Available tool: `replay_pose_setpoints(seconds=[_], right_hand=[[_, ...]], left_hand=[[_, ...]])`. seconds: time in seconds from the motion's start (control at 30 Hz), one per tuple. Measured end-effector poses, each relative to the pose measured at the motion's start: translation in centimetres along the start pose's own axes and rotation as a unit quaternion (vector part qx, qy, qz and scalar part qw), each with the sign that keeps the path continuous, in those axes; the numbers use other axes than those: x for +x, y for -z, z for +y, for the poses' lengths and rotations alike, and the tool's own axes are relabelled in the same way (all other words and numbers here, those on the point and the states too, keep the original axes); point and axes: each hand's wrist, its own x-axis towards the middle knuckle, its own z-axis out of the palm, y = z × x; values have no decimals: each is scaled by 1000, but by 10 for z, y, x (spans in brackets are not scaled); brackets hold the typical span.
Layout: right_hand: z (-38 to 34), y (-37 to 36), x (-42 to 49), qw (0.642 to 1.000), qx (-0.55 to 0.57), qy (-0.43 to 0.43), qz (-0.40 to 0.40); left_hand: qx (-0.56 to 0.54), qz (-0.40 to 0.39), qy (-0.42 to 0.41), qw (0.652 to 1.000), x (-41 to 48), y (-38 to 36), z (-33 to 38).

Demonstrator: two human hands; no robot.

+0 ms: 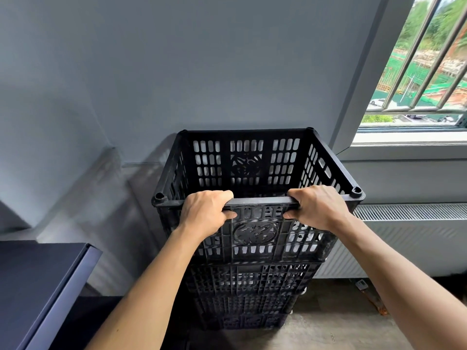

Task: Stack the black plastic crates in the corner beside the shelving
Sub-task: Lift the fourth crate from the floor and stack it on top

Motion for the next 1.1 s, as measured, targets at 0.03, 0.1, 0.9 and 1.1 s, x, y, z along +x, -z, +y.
replay_pose_setpoints(seconds=[0.03, 0.1, 0.9, 1.1], right_hand=[[0, 0, 0, 1000, 0, 0, 2], [-2, 0, -1, 1000, 1, -3, 3], [7, -9, -47, 993, 86, 56, 60], [17, 2, -75, 988, 135, 64, 37]], left_hand=[[-2, 4, 1, 1000, 0, 0, 0], [-4, 16, 0, 1000, -2, 0, 1], [-144, 36, 99, 984, -43, 6, 58], [-180, 44, 110, 977, -63, 20, 108]])
